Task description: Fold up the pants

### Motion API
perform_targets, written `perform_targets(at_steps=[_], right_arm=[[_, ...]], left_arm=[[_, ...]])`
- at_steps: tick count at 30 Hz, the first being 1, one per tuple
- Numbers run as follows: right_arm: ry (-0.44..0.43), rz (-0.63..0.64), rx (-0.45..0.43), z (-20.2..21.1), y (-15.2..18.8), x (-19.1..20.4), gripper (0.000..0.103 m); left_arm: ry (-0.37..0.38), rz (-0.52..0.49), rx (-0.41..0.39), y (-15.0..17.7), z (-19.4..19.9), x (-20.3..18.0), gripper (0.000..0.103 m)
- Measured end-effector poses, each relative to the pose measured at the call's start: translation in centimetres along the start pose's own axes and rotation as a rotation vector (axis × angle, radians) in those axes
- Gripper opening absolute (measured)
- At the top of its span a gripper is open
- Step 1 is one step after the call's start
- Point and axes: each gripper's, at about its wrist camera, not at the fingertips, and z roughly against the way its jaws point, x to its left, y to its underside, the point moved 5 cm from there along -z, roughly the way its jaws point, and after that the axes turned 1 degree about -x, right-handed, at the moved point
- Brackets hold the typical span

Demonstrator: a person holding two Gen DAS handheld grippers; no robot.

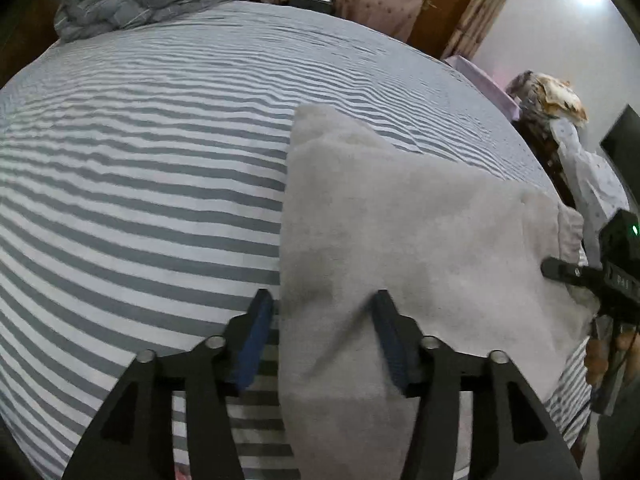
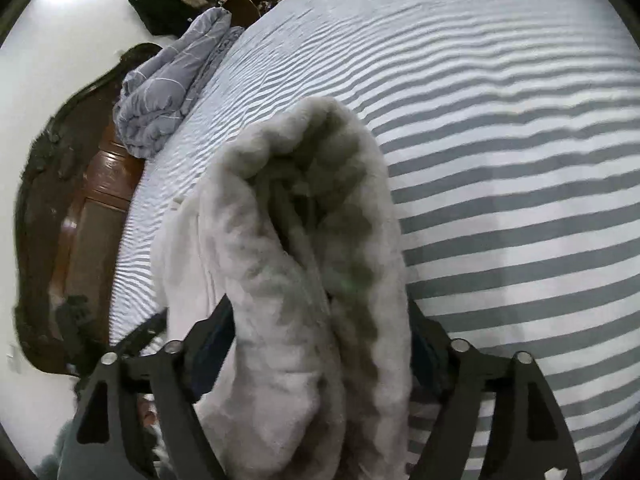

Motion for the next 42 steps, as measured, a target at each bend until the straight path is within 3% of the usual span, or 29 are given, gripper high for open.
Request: perform_targets(at_steps=[3, 7, 10, 13, 20, 24, 33, 42], right_arm=[[0.090, 0.033, -0.035, 2.1, 0.4, 1.0, 0.079], [0.305, 0.173, -0.149, 6.9, 1.8, 3.2, 0.078], [0.447, 0.274, -0.229, 10.3, 4.1, 5.8, 0.079], [0.502, 0.320, -0.272, 12.2, 6.7, 8.5, 0.087], [0.471, 0.277, -0.317, 14.9, 13.1, 12.3, 0.096], [0.517, 0.296, -0.374, 15.1, 14.0, 14.7, 0.099], [0.471, 0.264, -0.391, 17.2, 17.0, 16.2, 0.101], [0.479, 0.308, -0.407, 18.5, 19.3, 17.9, 0.101]], left_arm=[[-0.030, 0.017, -0.006, 0.8, 1.3, 1.1, 0.056], [-0.205, -0.103, -0.066, 2.0, 5.0, -0.9, 0.056], [-0.295, -0.154, -0.097, 3.7, 7.8, -2.1, 0.065], [-0.314, -0.147, -0.103, 5.7, 10.5, -2.0, 0.067], [-0.369, -0.180, -0.102, 10.0, 15.9, -5.4, 0.069], [-0.376, -0.186, -0.117, 12.2, 18.3, -6.5, 0.071], [-0.394, -0.131, -0.132, 15.0, 21.5, -7.0, 0.071], [-0.387, -0.098, -0.130, 16.8, 23.2, -7.4, 0.071]])
